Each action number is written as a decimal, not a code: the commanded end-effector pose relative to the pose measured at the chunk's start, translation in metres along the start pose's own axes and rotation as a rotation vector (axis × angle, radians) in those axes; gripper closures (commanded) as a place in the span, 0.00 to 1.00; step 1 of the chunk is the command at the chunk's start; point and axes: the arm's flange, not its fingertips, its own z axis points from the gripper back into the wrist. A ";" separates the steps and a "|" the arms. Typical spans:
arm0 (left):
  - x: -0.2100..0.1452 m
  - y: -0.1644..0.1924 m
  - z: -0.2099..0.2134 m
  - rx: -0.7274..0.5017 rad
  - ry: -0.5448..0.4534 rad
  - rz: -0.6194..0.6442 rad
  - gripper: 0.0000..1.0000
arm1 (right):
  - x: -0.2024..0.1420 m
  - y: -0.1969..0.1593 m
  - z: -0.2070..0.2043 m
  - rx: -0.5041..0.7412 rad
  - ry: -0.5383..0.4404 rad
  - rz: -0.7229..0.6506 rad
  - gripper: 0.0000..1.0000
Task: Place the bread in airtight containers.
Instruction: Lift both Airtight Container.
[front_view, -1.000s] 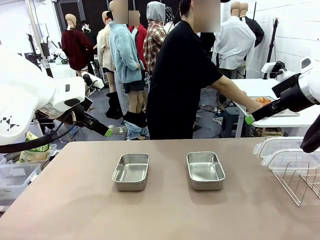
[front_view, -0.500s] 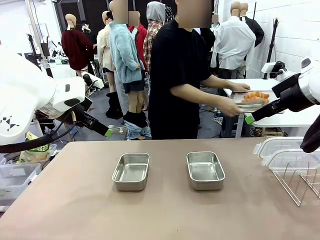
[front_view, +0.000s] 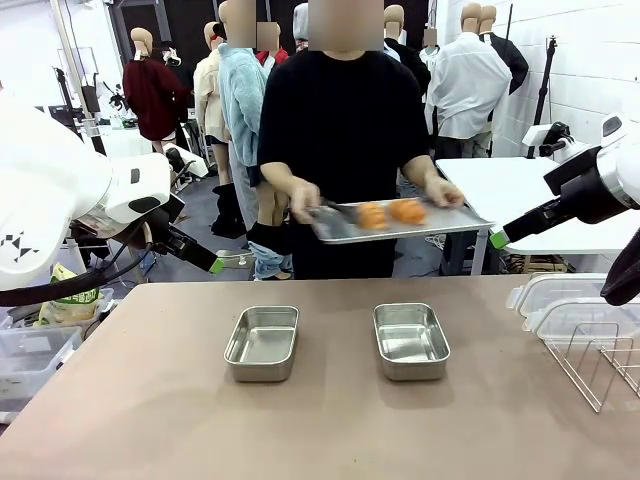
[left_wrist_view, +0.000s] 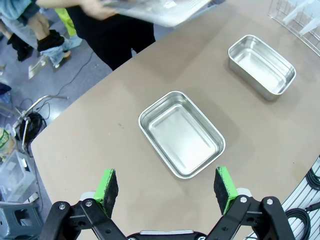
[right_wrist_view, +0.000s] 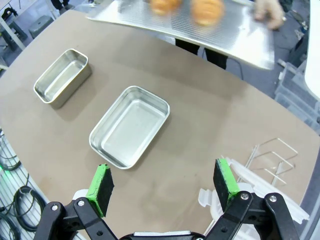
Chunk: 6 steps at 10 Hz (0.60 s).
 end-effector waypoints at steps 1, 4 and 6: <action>-0.001 0.002 0.001 0.003 -0.001 -0.009 0.00 | 0.000 0.001 -0.001 0.012 -0.004 -0.002 0.00; -0.001 0.002 0.001 0.003 -0.001 -0.009 0.00 | 0.000 0.001 -0.001 0.012 -0.004 -0.002 0.00; -0.001 0.002 0.001 0.003 -0.001 -0.009 0.00 | 0.000 0.001 -0.001 0.012 -0.004 -0.002 0.00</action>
